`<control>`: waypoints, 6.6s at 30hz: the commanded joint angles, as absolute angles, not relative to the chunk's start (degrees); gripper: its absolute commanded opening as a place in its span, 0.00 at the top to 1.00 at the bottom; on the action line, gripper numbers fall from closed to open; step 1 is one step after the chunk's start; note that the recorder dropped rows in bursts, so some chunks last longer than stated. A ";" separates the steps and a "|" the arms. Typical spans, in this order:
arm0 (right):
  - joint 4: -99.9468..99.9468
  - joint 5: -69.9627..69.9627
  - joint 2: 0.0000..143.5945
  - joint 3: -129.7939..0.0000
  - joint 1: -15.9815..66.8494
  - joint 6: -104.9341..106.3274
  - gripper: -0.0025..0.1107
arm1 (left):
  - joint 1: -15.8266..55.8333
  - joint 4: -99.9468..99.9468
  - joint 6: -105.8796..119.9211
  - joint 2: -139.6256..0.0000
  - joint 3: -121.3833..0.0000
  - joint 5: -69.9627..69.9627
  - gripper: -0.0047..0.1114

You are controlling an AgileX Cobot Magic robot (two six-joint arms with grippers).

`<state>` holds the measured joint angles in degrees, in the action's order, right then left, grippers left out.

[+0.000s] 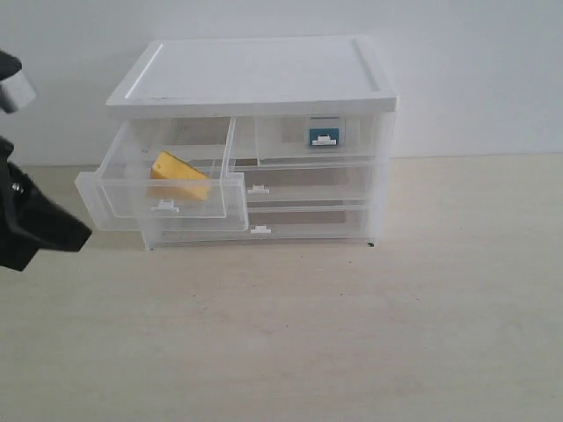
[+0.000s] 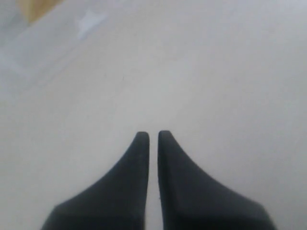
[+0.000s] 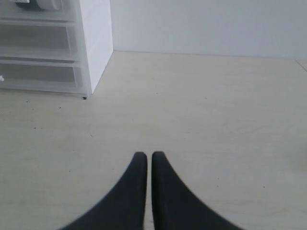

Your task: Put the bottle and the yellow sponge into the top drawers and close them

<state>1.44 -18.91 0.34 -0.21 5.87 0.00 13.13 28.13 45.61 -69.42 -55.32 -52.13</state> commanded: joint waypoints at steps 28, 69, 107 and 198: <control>1.78 -18.38 0.00 0.00 5.79 0.00 0.97 | 13.53 21.47 72.47 -99.14 -90.29 -69.96 0.50; 1.78 -18.51 0.00 0.00 5.79 0.00 0.97 | 13.53 21.68 77.75 -104.64 -90.29 -62.71 0.92; 1.78 -18.51 0.00 0.00 5.79 0.00 0.97 | 12.55 13.05 71.27 -102.26 -90.29 -46.35 0.49; 1.78 -18.36 0.00 0.00 5.79 0.00 0.97 | 12.55 -14.58 -8.37 -49.47 -43.51 -31.44 0.92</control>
